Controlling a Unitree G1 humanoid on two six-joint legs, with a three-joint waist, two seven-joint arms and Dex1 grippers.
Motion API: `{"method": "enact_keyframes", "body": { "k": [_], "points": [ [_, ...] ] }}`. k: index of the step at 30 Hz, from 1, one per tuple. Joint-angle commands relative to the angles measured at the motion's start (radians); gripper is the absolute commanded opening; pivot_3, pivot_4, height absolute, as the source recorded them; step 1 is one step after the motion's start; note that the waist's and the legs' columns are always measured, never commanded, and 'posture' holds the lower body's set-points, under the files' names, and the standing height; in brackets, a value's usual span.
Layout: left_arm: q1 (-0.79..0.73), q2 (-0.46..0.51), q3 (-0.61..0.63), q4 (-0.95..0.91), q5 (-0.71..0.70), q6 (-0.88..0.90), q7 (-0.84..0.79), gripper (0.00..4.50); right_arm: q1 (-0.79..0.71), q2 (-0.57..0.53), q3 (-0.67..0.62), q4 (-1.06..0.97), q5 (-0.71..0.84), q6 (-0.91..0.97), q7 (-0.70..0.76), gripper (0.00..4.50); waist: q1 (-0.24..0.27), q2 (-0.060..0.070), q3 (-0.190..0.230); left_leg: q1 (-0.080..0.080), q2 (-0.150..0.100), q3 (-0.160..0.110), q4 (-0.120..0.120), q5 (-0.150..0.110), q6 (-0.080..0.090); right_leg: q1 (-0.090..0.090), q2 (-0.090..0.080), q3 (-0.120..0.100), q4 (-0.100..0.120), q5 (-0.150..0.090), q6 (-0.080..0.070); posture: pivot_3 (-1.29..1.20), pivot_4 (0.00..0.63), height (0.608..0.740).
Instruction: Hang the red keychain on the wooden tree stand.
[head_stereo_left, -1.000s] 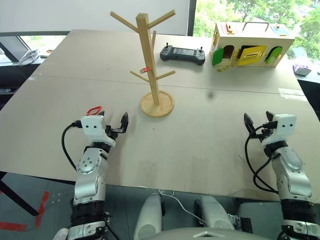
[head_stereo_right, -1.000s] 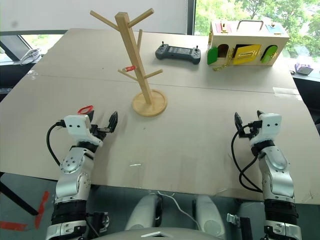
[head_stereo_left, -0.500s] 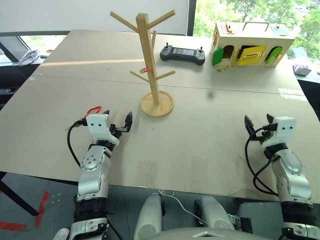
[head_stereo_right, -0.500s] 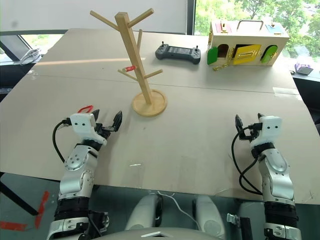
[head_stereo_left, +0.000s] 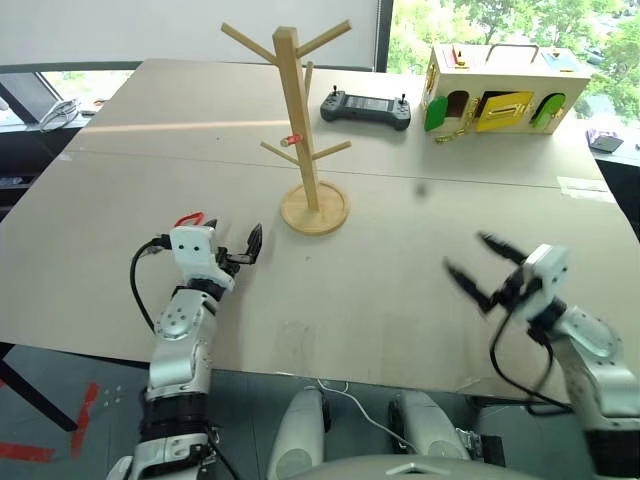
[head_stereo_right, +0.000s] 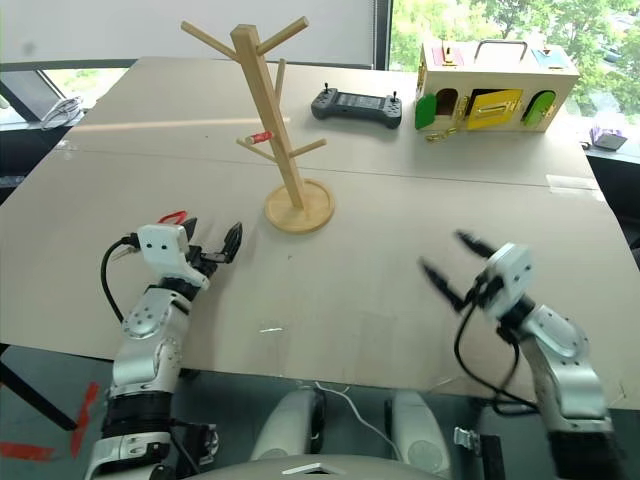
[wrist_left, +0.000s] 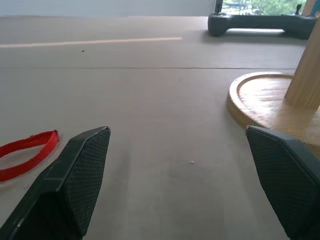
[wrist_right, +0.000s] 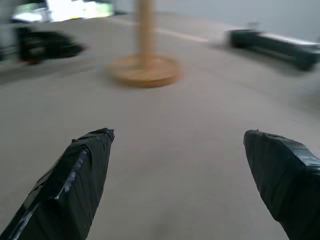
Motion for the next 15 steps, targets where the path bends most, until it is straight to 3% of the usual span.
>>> {"method": "enact_keyframes", "body": {
  "k": [1,9,15],
  "points": [
    [-0.039,0.079,0.069,0.058,-0.038,-0.004,-0.061,4.50,0.000,-0.074,0.019,-0.005,0.033,-0.046,0.189,4.45,0.000,0.000,0.000,0.000,0.000,0.000,0.000,0.000,0.000,0.000,0.000,0.000,0.000,0.000,0.000,0.00,0.150,0.740],
    [-0.024,0.188,0.146,0.184,-0.059,-0.046,-0.152,4.50,-0.140,-0.045,0.008,0.180,0.026,-0.131,0.283,4.45,-0.001,-0.001,0.000,0.001,0.000,0.000,0.001,0.000,0.000,0.001,0.000,0.000,0.000,0.000,0.000,0.00,0.150,0.740],
    [-0.015,0.214,0.171,0.246,-0.052,-0.061,-0.183,4.50,-0.153,-0.020,0.020,0.205,0.004,-0.159,0.286,4.45,0.009,-0.001,0.000,0.000,0.000,0.000,0.000,0.000,0.000,0.001,-0.001,-0.001,-0.001,0.000,0.000,0.00,0.150,0.740]
  ]
}}
